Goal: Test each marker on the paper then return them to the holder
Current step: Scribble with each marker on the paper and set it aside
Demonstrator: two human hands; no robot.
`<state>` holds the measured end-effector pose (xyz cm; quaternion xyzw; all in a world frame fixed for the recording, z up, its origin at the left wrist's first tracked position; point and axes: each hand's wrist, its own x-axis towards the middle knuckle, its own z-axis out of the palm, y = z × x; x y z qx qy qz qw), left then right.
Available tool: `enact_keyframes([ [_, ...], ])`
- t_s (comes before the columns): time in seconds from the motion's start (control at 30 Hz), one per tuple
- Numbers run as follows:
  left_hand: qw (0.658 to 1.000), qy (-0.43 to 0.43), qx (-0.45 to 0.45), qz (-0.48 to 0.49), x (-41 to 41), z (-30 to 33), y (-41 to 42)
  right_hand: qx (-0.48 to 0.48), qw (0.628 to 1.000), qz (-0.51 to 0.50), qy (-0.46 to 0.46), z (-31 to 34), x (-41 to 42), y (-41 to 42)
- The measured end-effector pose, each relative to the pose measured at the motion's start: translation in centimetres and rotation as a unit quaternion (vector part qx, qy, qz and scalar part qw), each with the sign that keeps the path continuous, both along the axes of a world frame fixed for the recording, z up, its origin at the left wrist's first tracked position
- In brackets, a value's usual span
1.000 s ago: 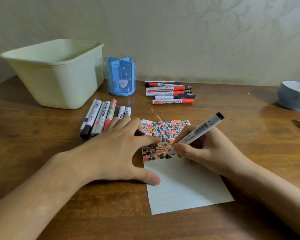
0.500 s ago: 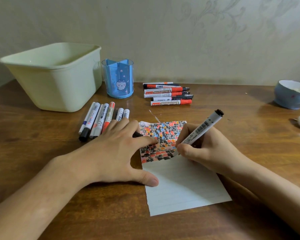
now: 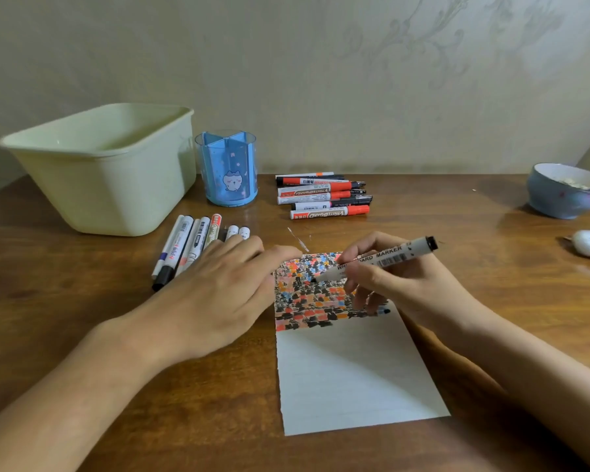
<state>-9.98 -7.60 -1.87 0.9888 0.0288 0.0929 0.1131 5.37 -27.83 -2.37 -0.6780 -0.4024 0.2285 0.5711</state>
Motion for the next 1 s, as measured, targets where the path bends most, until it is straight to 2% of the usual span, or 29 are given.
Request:
enact_keyframes([
  [0.2, 0.998, -0.054, 0.0, 0.019, 0.1, -0.1, 0.1, 0.013, 0.998, -0.026, 0.056, 0.5, 0.3, -0.1],
  [0.33, 0.996, -0.076, 0.014, 0.048, 0.4, -0.1, 0.4, 0.027, 0.999, -0.028, 0.032, 0.8, 0.5, -0.4],
  [0.57, 0.995, -0.079, 0.021, 0.049, 0.4, 0.0, 0.0, 0.044, 0.994, -0.007, 0.096, 1.0, 0.1, -0.2],
  [1.0, 0.995, -0.089, 0.016, 0.032, 0.4, -0.2, 0.0, 0.01, 0.997, 0.007, 0.075, 0.6, 0.1, -0.2],
])
